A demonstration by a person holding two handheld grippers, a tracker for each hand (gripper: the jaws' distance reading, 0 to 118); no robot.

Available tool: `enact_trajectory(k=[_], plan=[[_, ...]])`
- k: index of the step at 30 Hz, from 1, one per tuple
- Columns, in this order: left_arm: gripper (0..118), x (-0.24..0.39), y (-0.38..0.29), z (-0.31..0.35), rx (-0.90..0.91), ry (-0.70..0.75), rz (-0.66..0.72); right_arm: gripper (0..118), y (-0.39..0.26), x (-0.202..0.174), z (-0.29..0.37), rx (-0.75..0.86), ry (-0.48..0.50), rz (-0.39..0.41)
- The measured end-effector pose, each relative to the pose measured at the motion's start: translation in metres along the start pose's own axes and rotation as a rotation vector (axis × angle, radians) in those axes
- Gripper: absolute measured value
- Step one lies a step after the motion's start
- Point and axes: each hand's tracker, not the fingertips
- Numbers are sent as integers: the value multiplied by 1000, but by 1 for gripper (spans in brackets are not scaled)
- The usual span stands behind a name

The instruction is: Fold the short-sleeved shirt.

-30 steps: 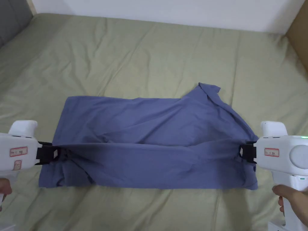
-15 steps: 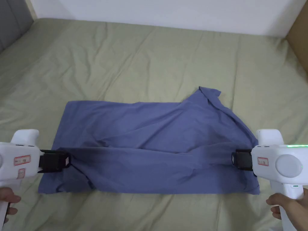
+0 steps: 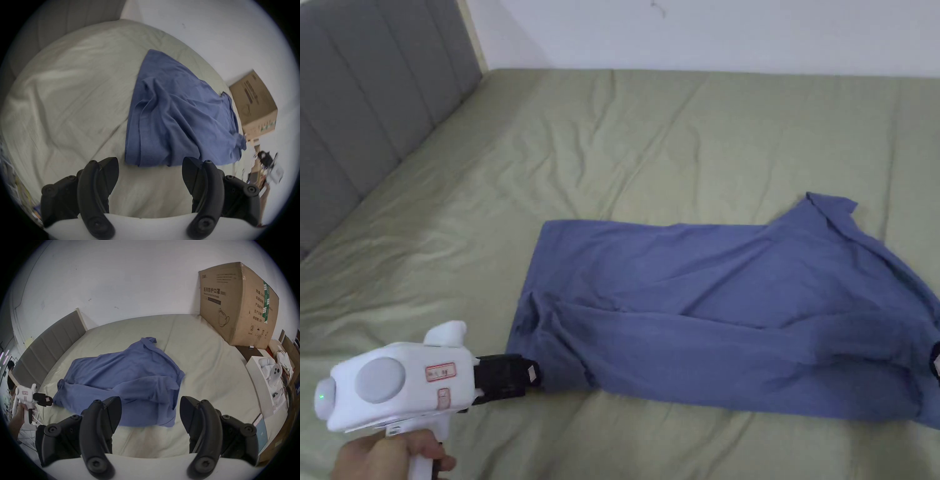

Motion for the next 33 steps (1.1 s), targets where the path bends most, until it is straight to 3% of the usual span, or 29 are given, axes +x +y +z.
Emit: enact_trajectory(k=[2, 3, 4, 5, 6, 8, 16, 19, 22, 26, 29, 33], plan=[[86, -2, 0, -5, 6, -10, 59, 79, -2, -4, 2, 5, 4, 15], [78, -1, 2, -7, 3, 5, 55, 79, -2, -5, 3, 4, 10, 24], [63, 2, 3, -8, 15, 22, 37, 79, -3, -7, 5, 1, 13, 30], [40, 6, 3, -8, 35, 50, -12, 79, -3, -11, 6, -3, 18, 33], [8, 11, 5, -10, 24, 62, -52, 79, -3, -13, 7, -8, 30, 33], [6, 12, 10, -22, 8, 94, -108, 79, -4, -16, 9, -15, 40, 39], [5, 16, 16, -24, 25, 58, -87, 79, -3, -24, 28, -5, 55, 59], [5, 12, 16, -18, 36, 50, -95, 79, -9, -15, 28, -25, -10, 83], [5, 19, 14, -1, 58, 40, -99, 79, -20, 5, 9, -150, -56, -36], [5, 26, 13, 9, 72, 26, -116, 83, -43, 43, -25, -227, -12, -257], [5, 34, 13, 15, 79, 17, -124, 83, -48, 46, -49, -204, -45, -277], [5, 40, 13, 18, 82, 17, -135, 83, -41, 39, -75, -207, 105, -410]])
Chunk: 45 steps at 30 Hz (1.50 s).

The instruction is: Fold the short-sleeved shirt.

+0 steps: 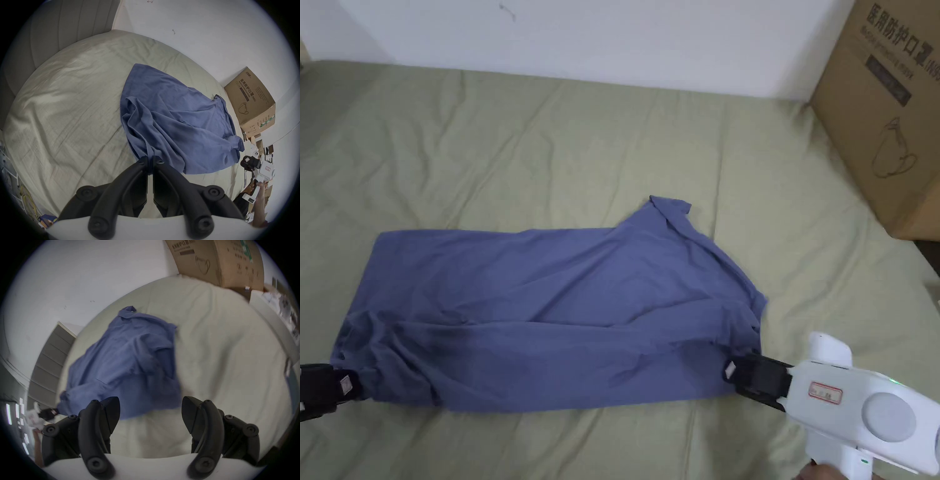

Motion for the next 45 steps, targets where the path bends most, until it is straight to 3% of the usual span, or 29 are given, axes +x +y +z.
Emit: enact_trajectory(k=[1, 4, 5, 7, 8, 9, 12, 33, 45], plan=[[5, 0, 0, 0, 0, -1, 4, 83, 3, -3, -7, -2, 30, -4], [5, 0, 1, -1, -2, 2, 10, 80, 13, -9, -34, -29, -75, 85], [5, 0, 0, -1, -2, 2, 13, 73, 15, -9, -39, -32, -49, 85], [5, 0, 1, 0, -3, 1, 12, 14, 17, -11, -40, -24, -38, 115], [5, 0, 0, 0, -3, 3, 7, 7, 16, -17, -40, -1, -90, 148], [5, 1, 0, 0, -6, 3, 3, 7, 16, -17, -41, 4, -131, 168], [5, 0, 1, -1, -8, -2, 10, 5, 20, -10, -38, -31, -51, 72], [5, -5, -11, 56, 29, -70, -26, 2, -10, -16, 56, 19, -18, 197], [5, -20, -56, 99, -12, -77, -56, 2, -82, -18, 129, -55, -14, 188]])
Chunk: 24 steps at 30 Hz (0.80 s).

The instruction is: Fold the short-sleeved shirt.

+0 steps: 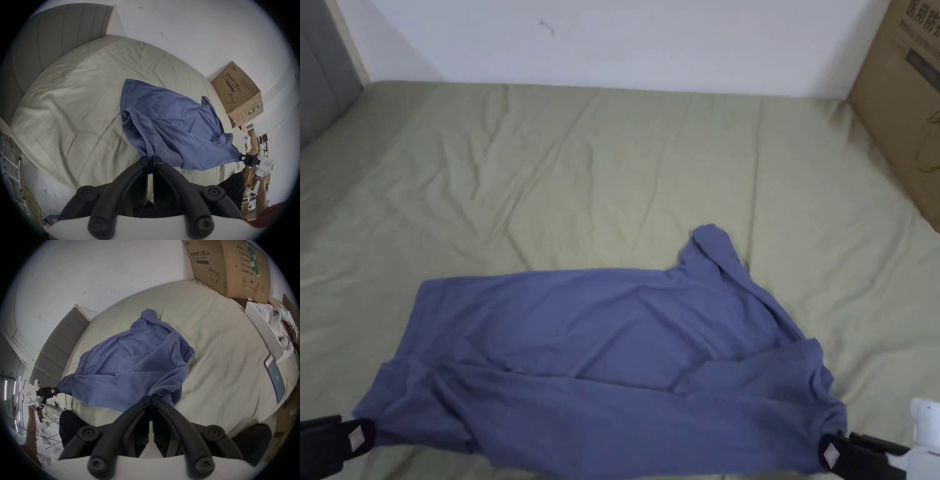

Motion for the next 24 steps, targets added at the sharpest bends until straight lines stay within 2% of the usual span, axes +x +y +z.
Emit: enact_trajectory(k=[4, 8, 10, 11, 12, 13, 14, 15, 16, 17, 19, 21, 24], plan=[[5, -6, -20, 10, -25, 3, -1, 2, -28, -5, 8, -59, -23, 35], [5, -14, -35, 7, -74, 33, -1, 2, -44, 3, 1, -100, -33, 23], [5, -15, -40, 3, -93, 27, -4, 2, -45, 5, -8, -141, -82, 46], [6, -14, -41, 1, -99, 39, -25, 9, -42, 5, -13, -177, -122, 50], [7, -10, -40, 1, -102, 73, -73, 44, -41, 4, -14, -185, -167, 74], [15, -6, -39, 3, -70, 108, -123, 75, -40, 2, -13, -171, -196, 100], [29, -5, -39, 7, -22, 134, -154, 87, -38, 1, -8, -135, -203, 111], [53, -3, -34, 11, 5, 132, -143, 87, -33, 0, 0, -86, -208, 120], [72, -2, -29, 17, 40, 117, -128, 87, -28, -2, 7, -51, -219, 127], [83, 0, -22, 25, 98, 121, -120, 87, -21, -3, 15, -5, -234, 123], [84, 8, -6, 40, 208, 134, -141, 87, -4, -10, 33, 105, -239, 132], [85, 29, 12, 62, 347, 131, -187, 87, 15, -24, 52, 246, -196, 165], [85, 83, 30, 95, 631, 102, -310, 87, 35, -59, 78, 519, -171, 270]])
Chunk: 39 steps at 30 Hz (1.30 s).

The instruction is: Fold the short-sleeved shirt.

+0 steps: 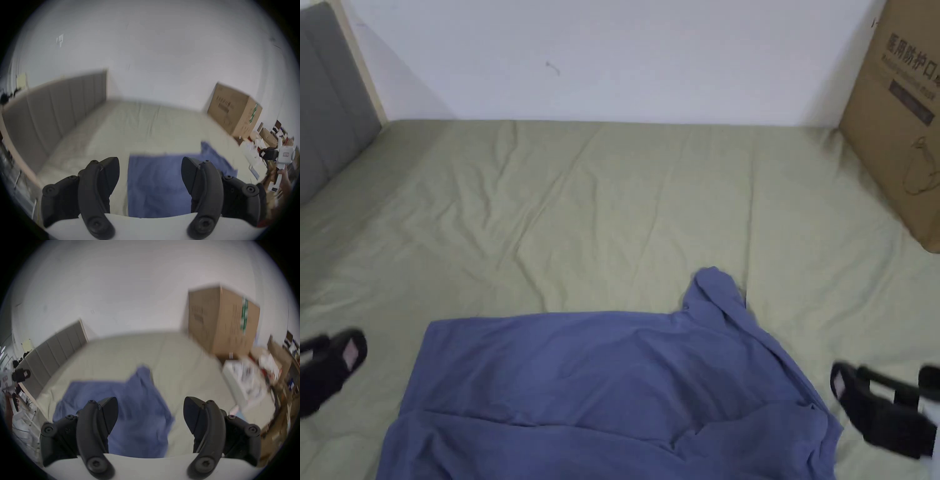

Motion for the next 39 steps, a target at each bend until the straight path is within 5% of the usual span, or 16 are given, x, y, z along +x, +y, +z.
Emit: enact_trajectory(k=[5, 7, 8, 9, 17, 21, 22, 23, 24, 25, 30, 32, 36, 39], plan=[[84, 74, 32, 38, 423, -119, -139, 87, 39, -46, 46, 437, 28, 60], [64, 96, 32, 44, 459, -146, -181, 78, 42, -55, 56, 457, 92, 67], [32, 103, 31, 43, 443, -164, -213, 50, 42, -60, 59, 455, 96, 87], [0, 109, 26, 40, 439, -138, -259, 1, 42, -66, 58, 432, 53, 108], [0, 103, 4, 11, 340, -217, -134, 1, 40, -57, 34, 363, 84, 114], [0, 103, -7, -3, 316, -216, -130, 5, 64, -48, -52, 155, 113, 188], [0, 103, -10, -8, 303, -216, -139, 18, 66, -44, -84, 110, 119, 202], [0, 102, -13, -13, 285, -220, -141, 43, 68, -41, -122, 39, 109, 226], [0, 101, -17, -18, 272, -220, -139, 84, 68, -38, -160, -45, 85, 233], [0, 104, -17, -22, 262, -222, -138, 94, 66, -35, -197, -129, 67, 223], [0, 105, -26, -46, 193, -217, -131, 94, 32, -25, -344, -496, 87, 118], [0, 101, -30, -55, 169, -219, -124, 93, 16, -25, -368, -549, 71, 93], [0, 98, -34, -68, 128, -203, -137, 92, -7, -30, -381, -655, 78, 178], [0, 92, -35, -76, 110, -197, -124, 76, -8, -24, -374, -651, 76, 159]])
